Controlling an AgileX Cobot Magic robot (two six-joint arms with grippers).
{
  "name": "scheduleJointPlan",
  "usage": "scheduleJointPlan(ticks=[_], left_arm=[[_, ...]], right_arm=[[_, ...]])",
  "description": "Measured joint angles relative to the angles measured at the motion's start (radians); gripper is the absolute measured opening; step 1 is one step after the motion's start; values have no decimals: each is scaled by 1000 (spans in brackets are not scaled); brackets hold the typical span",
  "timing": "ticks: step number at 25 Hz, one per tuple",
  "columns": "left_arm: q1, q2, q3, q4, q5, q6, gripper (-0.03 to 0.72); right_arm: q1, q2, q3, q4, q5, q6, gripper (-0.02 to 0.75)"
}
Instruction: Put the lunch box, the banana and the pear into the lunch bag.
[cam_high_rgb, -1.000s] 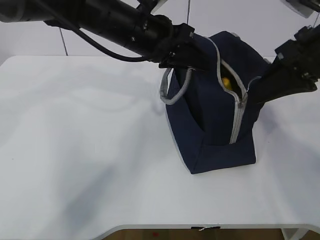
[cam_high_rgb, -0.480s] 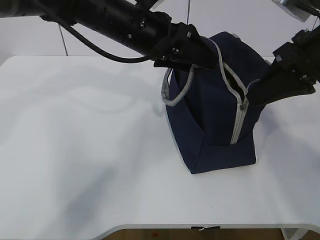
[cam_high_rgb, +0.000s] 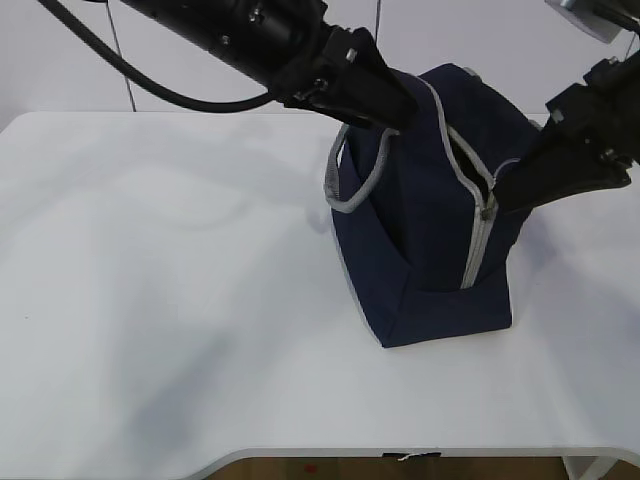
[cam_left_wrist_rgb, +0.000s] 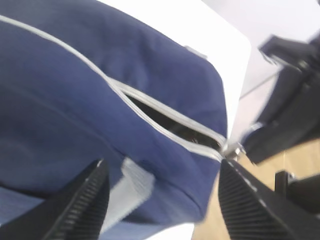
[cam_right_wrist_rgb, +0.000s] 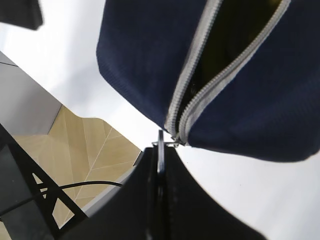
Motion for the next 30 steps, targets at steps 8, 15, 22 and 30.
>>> scheduleJointPlan(ticks=[8,15,22,30], left_arm=[[-3,-58,60,53,80,58,486],[-16,-125,240,56,37,135,456],[-92,-125,323,-95,-196,245,454],[-140,-79,324,-77,-303,244,454]], right_arm=[[0,0,0,0,0,0,6],[0,0,-2,42,3,-16,6],[0,2,-27,61,26,-23,6],[0,2,-50,61,27,-23,6]])
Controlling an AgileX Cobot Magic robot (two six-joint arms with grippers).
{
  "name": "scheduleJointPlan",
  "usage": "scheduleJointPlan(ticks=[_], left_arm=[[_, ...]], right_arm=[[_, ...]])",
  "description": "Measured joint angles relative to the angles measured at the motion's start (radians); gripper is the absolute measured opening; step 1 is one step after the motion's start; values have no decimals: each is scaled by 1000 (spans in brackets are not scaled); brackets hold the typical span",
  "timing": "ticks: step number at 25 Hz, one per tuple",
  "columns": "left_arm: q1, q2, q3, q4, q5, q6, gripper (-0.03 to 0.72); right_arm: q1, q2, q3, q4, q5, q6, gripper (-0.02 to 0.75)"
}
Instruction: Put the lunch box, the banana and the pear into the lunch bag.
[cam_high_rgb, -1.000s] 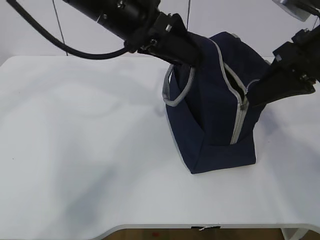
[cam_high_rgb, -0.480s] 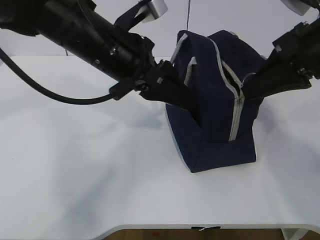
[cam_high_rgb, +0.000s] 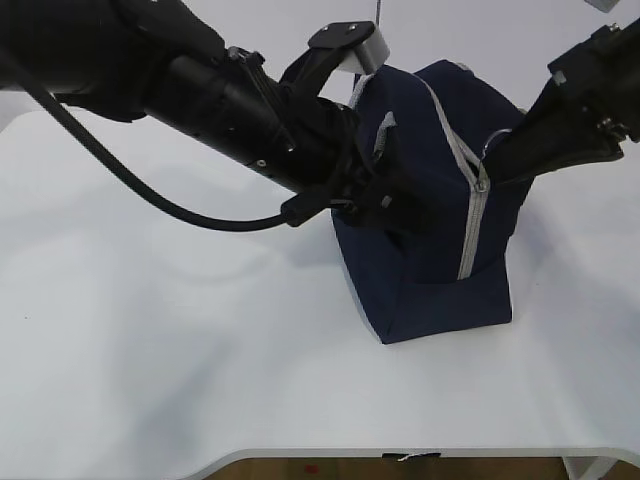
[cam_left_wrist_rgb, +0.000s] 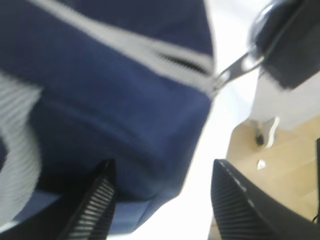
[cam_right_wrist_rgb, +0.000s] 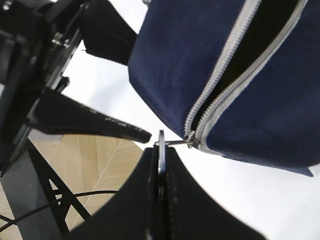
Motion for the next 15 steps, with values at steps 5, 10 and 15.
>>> scheduleJointPlan(ticks=[5,10,15], left_arm=[[22,0,0,113,13,-50,454],[30,0,0,134,10,-56,454],[30,0,0,52,-16,-23,454]], right_arm=[[0,2,0,0,1,0,6],[0,2,0,0,3,0,6],[0,2,0,0,2,-1,6]])
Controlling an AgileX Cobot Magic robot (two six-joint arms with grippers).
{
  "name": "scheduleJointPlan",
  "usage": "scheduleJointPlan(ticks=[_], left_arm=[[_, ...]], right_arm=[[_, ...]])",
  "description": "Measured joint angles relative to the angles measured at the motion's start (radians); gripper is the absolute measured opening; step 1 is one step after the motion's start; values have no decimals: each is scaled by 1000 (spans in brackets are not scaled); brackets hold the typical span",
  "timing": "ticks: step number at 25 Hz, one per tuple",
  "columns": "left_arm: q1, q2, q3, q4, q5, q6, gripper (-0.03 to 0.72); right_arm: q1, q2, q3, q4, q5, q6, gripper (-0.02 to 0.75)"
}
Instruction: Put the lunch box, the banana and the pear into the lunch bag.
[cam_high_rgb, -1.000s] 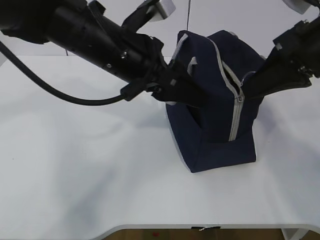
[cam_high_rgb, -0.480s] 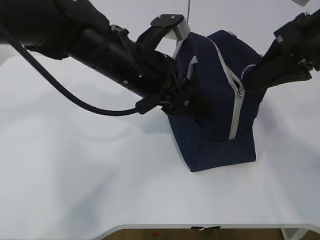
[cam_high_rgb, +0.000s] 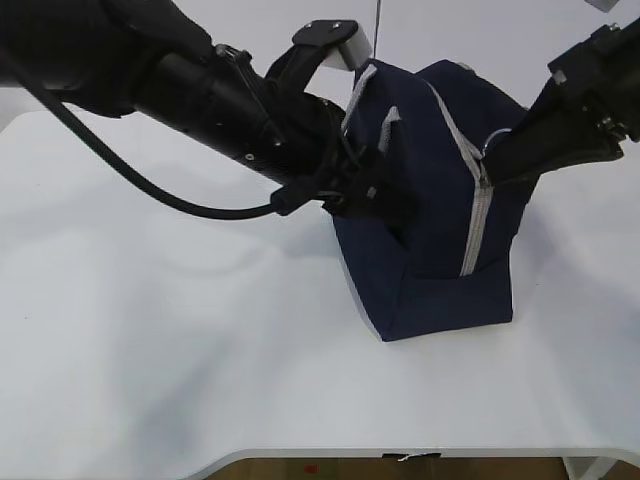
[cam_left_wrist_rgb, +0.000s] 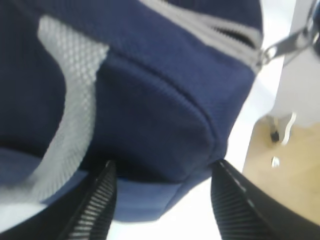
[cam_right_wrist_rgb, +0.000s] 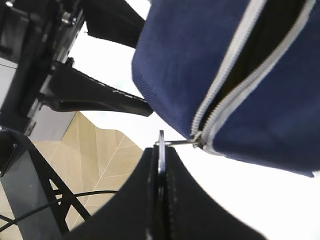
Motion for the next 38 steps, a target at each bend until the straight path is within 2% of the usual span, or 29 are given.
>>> scheduleJointPlan(ticks=[10,16,20,28,38], left_arm=[[2,0,0,-112,-8,50,454],[4,0,0,-190,38,137,439],[4,0,0,-190,38,144,338],[4,1,0,-184,50,146,20],[4,1,0,-156,59,146,-1]], right_arm=[[0,0,0,2,0,0,6],[0,0,0,2,0,0,6],[0,0,0,2,0,0,6],[0,0,0,2,0,41,6],[0,27,-76,-1,5,112,6]])
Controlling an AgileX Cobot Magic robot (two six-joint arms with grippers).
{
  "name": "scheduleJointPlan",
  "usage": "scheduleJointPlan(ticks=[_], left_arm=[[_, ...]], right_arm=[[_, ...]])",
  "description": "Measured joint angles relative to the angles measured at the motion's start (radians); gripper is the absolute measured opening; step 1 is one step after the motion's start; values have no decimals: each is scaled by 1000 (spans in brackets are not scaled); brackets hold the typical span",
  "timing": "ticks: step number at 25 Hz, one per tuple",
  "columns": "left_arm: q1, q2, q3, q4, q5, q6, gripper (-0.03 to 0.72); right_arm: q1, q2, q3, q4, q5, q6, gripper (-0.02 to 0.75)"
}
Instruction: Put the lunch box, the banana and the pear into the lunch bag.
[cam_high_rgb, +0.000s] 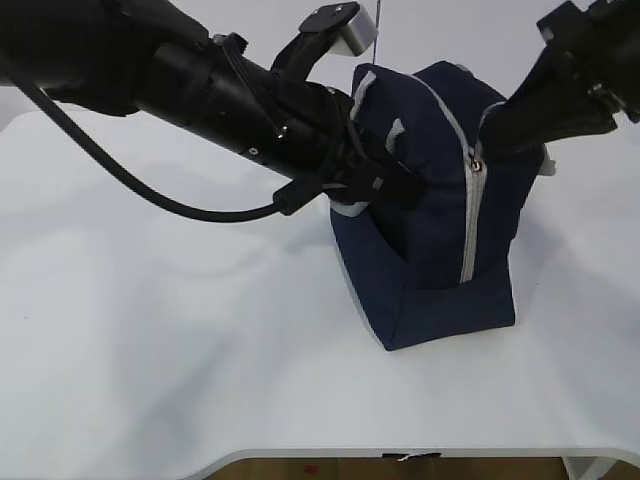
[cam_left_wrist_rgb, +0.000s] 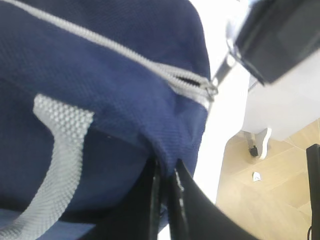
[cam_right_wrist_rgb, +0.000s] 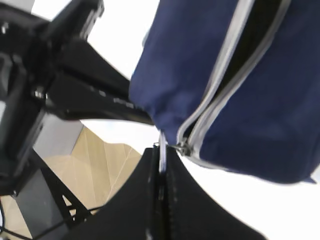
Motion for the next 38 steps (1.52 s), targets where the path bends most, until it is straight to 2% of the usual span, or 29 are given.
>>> scheduleJointPlan(ticks=[8,27,38], left_arm=[[0,0,0,8,2,0,-2],[2,0,0,30,-2,0,-4],[2,0,0,45,6,0,-4]], right_arm=[[0,124,-168,-2,16,58,6],[6,392,-598,-107,64,230,6],[6,465,-734,-164,64,283,6]])
